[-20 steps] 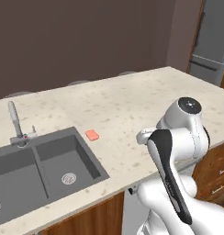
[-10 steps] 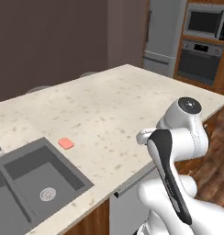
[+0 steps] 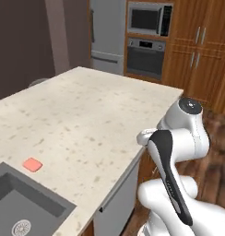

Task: Locate and retrieve the bar soap and bar soap from the cabinet. Place them next to the sink.

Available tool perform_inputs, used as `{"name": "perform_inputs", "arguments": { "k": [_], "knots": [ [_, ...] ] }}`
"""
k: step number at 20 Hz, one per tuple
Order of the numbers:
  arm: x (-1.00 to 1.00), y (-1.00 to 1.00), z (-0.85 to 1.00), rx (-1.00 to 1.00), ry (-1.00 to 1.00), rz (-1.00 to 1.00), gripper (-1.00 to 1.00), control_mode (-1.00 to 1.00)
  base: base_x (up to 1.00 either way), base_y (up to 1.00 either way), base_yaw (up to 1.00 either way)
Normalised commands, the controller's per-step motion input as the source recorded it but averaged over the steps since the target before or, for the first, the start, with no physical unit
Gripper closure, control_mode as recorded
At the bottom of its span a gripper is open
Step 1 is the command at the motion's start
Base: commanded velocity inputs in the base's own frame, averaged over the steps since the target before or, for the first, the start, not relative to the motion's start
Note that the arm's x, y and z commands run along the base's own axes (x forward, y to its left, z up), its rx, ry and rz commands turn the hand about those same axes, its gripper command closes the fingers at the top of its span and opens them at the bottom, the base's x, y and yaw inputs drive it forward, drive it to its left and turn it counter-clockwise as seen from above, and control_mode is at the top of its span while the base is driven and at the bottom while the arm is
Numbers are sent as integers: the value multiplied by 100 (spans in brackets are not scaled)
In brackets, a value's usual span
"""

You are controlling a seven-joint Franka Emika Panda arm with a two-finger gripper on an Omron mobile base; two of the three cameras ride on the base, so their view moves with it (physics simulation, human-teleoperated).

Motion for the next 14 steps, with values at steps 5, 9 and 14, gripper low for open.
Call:
{"name": "perform_inputs", "arguments": {
  "k": [5, 9, 14],
  "knots": [
    [0, 0, 0, 0, 0, 0, -100, 100, 0, 0, -49],
    [0, 0, 0, 0, 0, 0, -100, 100, 0, 0, -49],
    [0, 0, 0, 0, 0, 0, -100, 100, 0, 0, -49]
  ]
}}
